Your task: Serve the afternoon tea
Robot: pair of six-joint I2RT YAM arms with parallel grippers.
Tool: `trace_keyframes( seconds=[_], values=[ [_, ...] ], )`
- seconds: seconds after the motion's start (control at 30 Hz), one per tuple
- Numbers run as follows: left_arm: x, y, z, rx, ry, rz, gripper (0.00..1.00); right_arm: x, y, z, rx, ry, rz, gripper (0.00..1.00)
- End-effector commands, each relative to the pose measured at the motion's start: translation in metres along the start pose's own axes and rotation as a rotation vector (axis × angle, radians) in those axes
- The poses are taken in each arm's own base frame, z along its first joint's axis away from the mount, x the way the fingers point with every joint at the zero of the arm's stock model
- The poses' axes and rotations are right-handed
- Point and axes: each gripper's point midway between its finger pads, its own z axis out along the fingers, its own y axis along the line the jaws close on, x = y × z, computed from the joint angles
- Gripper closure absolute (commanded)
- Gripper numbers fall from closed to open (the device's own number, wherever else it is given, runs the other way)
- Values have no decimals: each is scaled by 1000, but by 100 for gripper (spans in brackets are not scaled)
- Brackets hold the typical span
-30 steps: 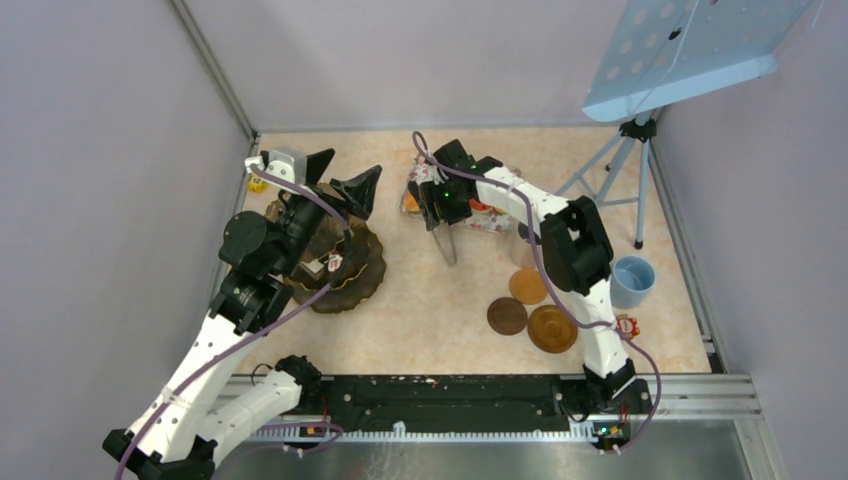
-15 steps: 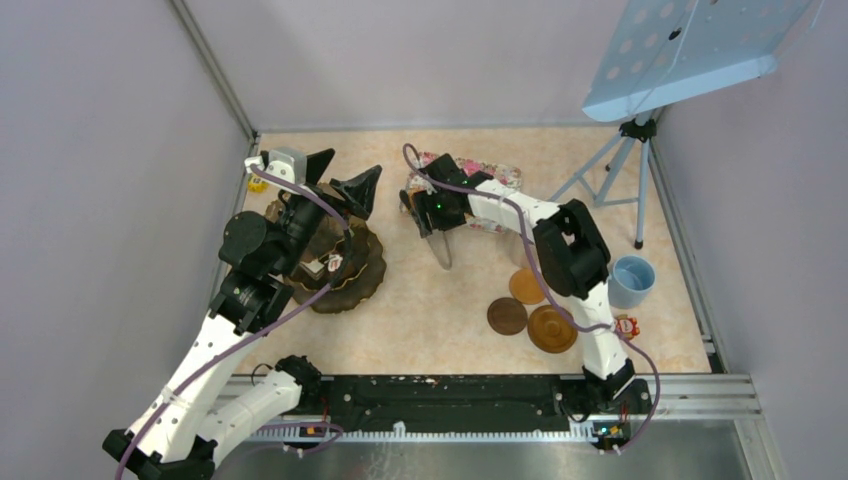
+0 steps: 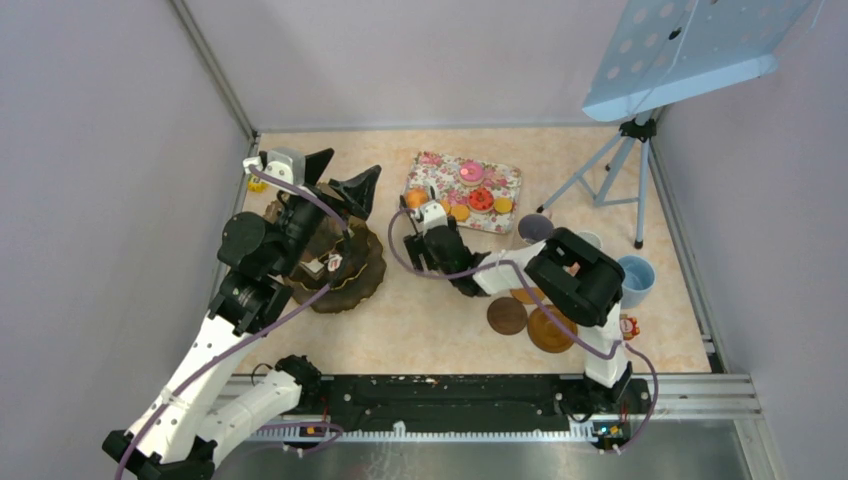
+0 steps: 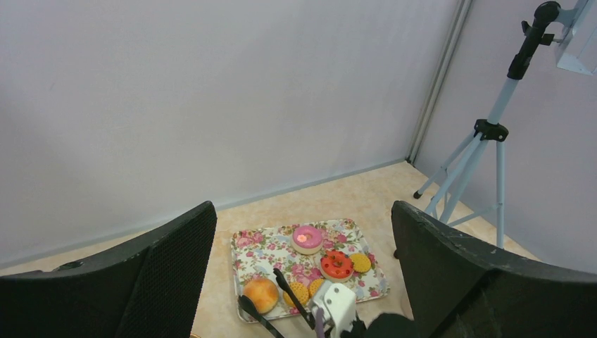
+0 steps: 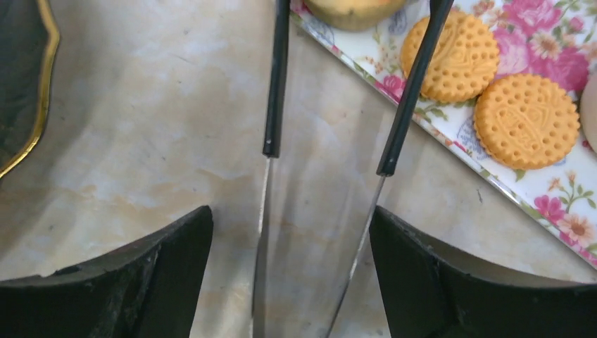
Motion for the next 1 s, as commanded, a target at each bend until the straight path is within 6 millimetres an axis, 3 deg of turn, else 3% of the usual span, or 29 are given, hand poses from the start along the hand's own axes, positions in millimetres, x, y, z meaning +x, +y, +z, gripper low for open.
trace_keyframes(
  seconds=[0.0,0.2,0.47,0.6,0.7,0.83,0.97],
  values=[
    [-17,-3,-3,10,-59,-13,1,1,-4,3,111,-206,-42,22],
    [-13,-3,-1,10,-49,-13,1,28,-17,9,198,-263,-58,26],
    [-9,-3,1,13,-39,-13,1,12,-25,2,231,-253,-84,55],
    [-9,-3,1,10,-40,-12,1,-8,-22,-13,198,-252,-63,60],
    [-9,-3,1,9,-39,-10,1,-41,-9,-35,117,-219,-19,63],
    [-8,-2,1,4,-36,-7,1,-62,0,-58,-58,-23,104,63],
    [-9,-4,1,14,-38,-10,1,-67,0,-81,-178,160,192,63]
  ],
)
